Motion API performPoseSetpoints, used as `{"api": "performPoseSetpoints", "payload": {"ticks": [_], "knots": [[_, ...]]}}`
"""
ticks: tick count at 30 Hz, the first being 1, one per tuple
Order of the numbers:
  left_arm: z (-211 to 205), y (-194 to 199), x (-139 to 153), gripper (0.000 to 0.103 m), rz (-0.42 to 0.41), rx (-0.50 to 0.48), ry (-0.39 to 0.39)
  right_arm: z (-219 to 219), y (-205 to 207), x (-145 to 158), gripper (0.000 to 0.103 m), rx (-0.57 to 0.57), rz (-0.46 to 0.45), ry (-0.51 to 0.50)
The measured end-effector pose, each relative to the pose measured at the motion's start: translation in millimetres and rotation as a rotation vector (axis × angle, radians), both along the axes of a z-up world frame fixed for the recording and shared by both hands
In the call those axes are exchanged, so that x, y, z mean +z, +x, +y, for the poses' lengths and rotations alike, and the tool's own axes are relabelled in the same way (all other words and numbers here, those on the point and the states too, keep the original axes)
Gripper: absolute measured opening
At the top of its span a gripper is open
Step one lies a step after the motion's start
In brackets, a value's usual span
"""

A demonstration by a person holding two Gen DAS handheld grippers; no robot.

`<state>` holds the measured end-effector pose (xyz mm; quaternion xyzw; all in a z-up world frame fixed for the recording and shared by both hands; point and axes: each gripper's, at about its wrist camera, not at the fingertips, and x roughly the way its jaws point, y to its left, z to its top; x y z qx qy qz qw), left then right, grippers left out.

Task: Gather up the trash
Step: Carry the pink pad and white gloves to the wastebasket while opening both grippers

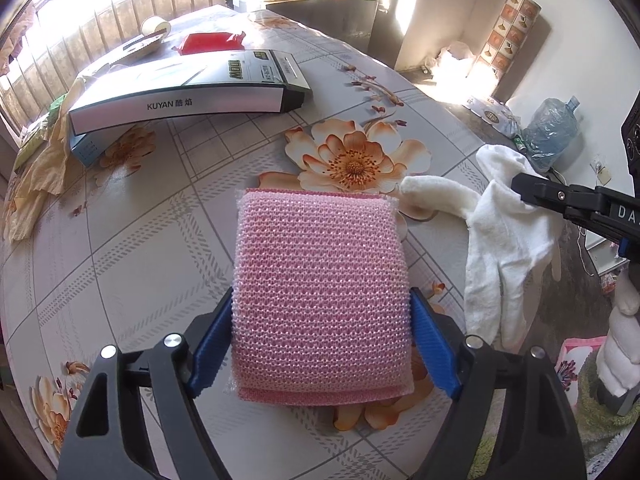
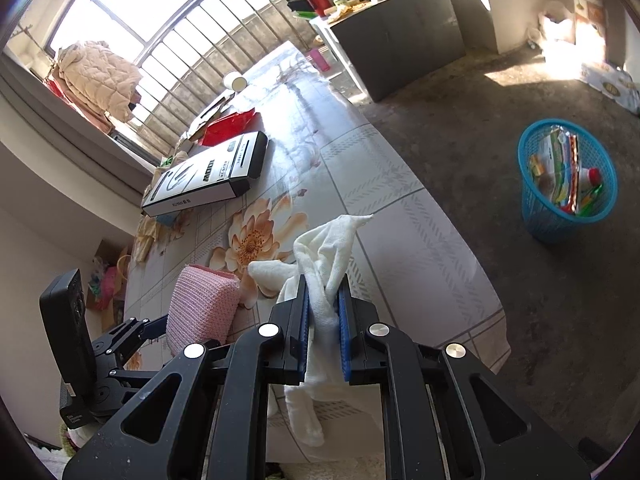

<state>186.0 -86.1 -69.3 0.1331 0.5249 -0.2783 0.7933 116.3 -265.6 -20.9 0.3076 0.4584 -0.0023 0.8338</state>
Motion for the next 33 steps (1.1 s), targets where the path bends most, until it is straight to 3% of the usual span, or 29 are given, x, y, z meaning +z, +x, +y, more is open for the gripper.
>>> {"api": "performPoseSetpoints", "payload": {"ticks": [9, 17, 21, 26, 29, 33], "knots": [[-14.8, 9.3, 33.8, 0.079, 0.027, -0.012, -0.105, -39.6, -21.5, 7.5, 0.011, -0.071, -0.074, 0.058], [-91.1, 16.6, 76.0, 0.079, 0.017, -0.168, -0.21, -104.4, -62.1, 23.9, 0.011, -0.259, -0.139, 0.057], [-151.2, 15.3, 90.0, 0.079, 0.041, -0.294, -0.26, -141.3, -90.6, 29.0, 0.011, -0.394, -0.156, 0.019], [-250.9, 17.3, 84.5, 0.079, 0.18, -0.444, -0.298, -184.9, -128.3, 21.8, 0.011, -0.578, -0.138, -0.028], [-321.0, 16.8, 67.2, 0.079, 0.282, -0.513, -0.285, -208.5, -145.5, 9.2, 0.011, -0.68, -0.109, -0.04], [-415.6, 15.2, 21.3, 0.079, 0.436, -0.553, -0.252, -239.0, -161.4, -18.6, 0.011, -0.811, -0.061, -0.008]]}}
